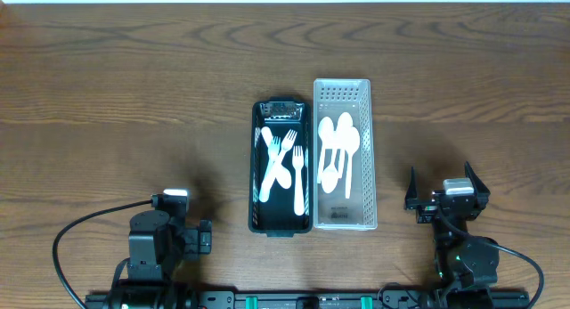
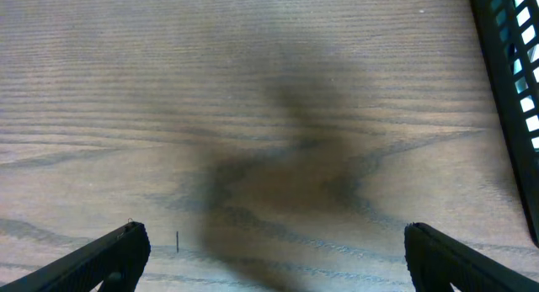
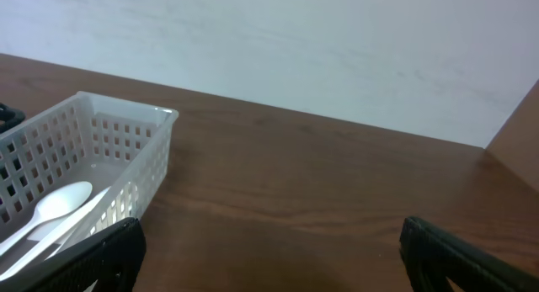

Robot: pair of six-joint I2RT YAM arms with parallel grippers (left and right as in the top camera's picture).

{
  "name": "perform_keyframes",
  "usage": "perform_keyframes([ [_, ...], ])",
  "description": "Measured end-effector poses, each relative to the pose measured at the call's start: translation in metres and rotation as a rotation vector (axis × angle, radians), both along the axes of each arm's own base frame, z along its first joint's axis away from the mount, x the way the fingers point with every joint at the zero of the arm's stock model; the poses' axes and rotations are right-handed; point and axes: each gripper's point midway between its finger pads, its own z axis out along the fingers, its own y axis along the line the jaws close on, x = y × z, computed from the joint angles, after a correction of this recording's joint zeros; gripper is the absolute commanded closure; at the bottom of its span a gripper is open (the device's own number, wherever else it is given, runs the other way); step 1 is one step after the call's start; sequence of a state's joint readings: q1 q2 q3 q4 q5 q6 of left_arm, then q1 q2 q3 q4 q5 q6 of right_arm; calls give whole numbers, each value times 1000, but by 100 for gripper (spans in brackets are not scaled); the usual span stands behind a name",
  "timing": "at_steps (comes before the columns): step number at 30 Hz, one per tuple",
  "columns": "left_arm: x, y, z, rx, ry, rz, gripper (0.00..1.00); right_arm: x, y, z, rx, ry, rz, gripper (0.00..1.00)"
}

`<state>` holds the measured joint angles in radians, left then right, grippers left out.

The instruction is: Pack container

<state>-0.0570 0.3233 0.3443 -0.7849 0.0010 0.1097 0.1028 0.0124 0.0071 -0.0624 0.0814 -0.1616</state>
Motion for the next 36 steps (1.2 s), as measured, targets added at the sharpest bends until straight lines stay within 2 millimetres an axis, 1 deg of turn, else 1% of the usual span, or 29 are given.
perform_keyframes([
  [14,0,0,0,0,0,0,2,0,0,0,0,0,0,1],
  [18,-3,0,2,-2,-14,-1,2,0,0,0,0,1,1,1],
  [20,2,-2,12,-14,-80,-9,2,0,0,0,0,0,2,1],
  [21,9,-4,21,-22,-145,-14,2,0,0,0,0,0,3,1],
  [22,18,-5,32,-30,-224,-19,2,0,1,0,0,0,3,1],
  [25,47,-10,75,-53,-527,-35,2,0,1,0,0,1,3,1],
  [26,51,-11,82,-58,-590,-40,2,0,1,0,0,0,3,1],
  [27,59,-12,97,-63,-700,-43,2,0,0,0,0,1,3,1],
  [29,65,-13,110,-69,-815,-48,2,0,1,0,0,0,3,1],
  [30,68,-13,112,-68,-858,-51,2,0,0,0,1,0,3,1],
  [31,69,-13,111,-60,-875,-55,2,0,0,0,1,0,3,1],
  [33,71,-13,104,-36,-873,-66,2,0,0,0,1,0,3,1],
  [36,71,-13,102,9,-868,-85,2,0,0,0,1,0,3,1],
])
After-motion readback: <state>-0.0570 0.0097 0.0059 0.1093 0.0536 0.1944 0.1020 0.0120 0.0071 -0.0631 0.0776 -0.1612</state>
